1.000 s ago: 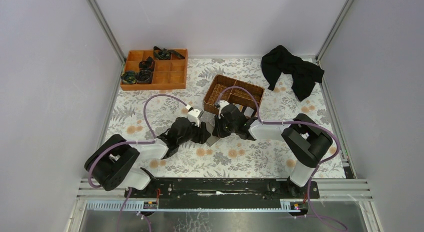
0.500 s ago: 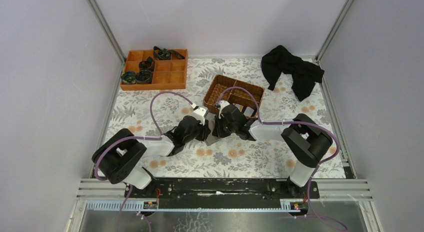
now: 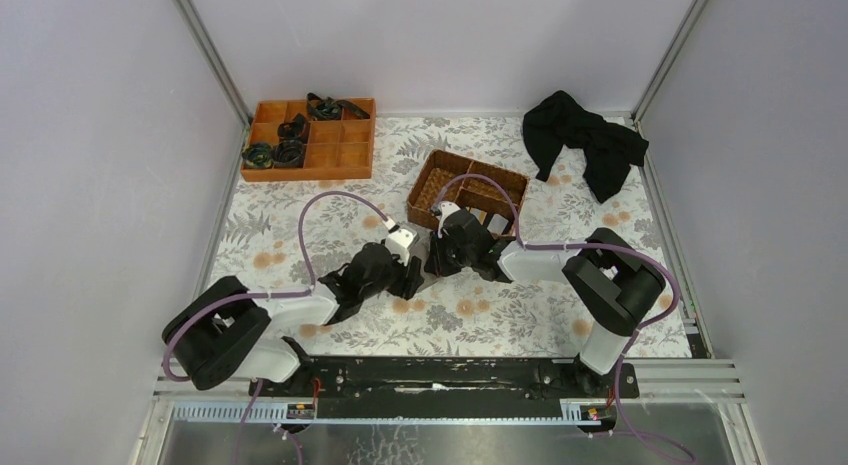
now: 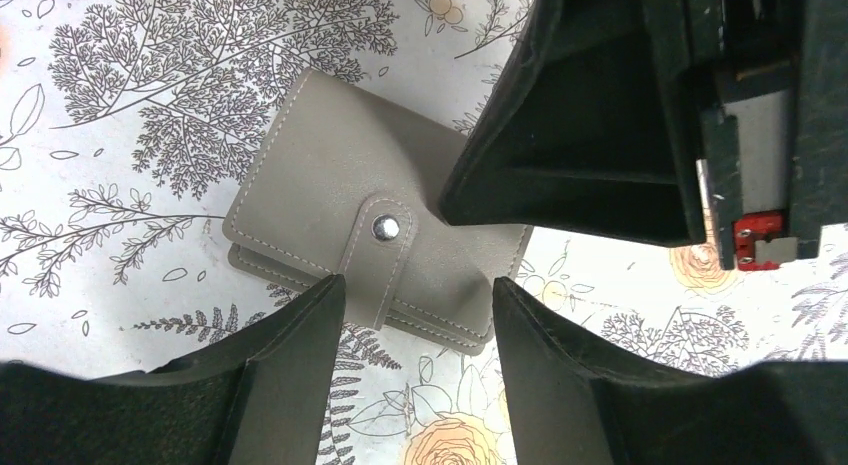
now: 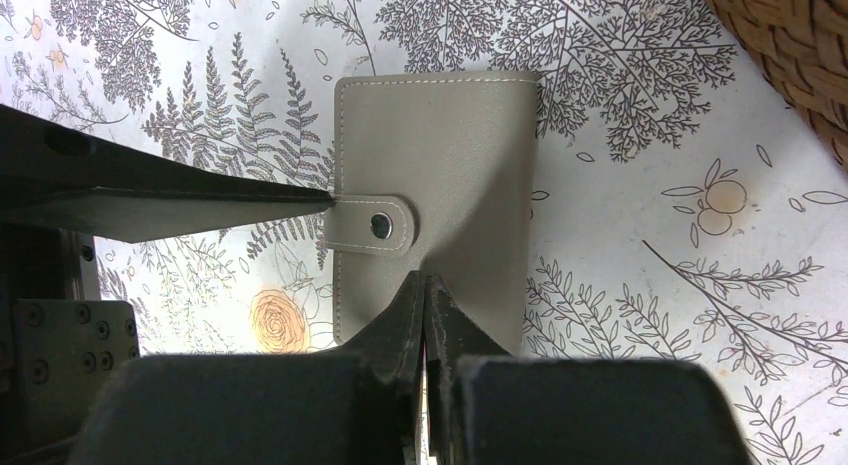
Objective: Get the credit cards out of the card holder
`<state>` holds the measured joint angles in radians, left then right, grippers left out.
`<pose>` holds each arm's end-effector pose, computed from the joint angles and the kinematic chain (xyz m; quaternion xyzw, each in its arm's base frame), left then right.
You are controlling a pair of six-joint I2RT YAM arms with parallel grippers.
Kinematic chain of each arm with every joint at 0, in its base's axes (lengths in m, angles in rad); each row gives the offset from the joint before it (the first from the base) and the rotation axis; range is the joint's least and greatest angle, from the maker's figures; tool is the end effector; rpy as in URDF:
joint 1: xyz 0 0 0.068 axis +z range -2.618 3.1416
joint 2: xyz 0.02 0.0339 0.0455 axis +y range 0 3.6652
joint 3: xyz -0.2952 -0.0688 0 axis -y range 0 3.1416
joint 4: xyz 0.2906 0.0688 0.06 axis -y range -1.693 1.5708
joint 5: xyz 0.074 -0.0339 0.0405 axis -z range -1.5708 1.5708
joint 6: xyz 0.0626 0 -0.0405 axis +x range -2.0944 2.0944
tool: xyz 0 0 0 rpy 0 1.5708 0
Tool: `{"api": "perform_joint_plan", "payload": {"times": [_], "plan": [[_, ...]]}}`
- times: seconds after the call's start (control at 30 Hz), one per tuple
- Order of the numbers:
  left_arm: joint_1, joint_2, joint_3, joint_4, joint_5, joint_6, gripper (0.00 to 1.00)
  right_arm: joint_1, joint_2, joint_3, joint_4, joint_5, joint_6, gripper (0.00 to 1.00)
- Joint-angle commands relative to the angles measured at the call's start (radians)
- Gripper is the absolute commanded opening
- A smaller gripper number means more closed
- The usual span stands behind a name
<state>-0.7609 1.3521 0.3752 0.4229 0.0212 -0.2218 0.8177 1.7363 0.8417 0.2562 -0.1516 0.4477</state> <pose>0.2051 -0.1971 0.1225 0.2376 0.8406 -0.2378 0.4248 0.2711 0.3030 0.1346 -0.1973 0.8693 0.3196 0.3214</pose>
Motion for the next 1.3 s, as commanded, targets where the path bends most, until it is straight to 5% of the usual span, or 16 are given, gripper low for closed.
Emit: {"api": "perform_joint_plan", "payload": {"times": [0.0, 0.23, 0.53, 0.7, 1.27], "plan": [[-0.025, 0.033, 0.023, -0.051, -0.061, 0.054, 0.63, -0.002, -0.007, -0.005, 0.015, -0.003, 0.01, 0.0], [-0.026, 0.077, 0.067, -0.079, -0.158, 0.052, 0.58, -0.003, -0.011, -0.012, 0.008, -0.004, 0.007, 0.0], [-0.025, 0.117, 0.095, -0.074, -0.21, 0.076, 0.37, -0.004, -0.036, -0.058, 0.015, 0.003, 0.006, 0.0], [-0.025, 0.185, 0.133, -0.102, -0.189, 0.075, 0.0, -0.003, -0.046, -0.07, 0.014, 0.009, 0.004, 0.0], [0.075, 0.046, 0.066, -0.038, -0.17, -0.04, 0.0, -0.022, -0.057, -0.127, 0.036, 0.008, 0.023, 0.0]]}}
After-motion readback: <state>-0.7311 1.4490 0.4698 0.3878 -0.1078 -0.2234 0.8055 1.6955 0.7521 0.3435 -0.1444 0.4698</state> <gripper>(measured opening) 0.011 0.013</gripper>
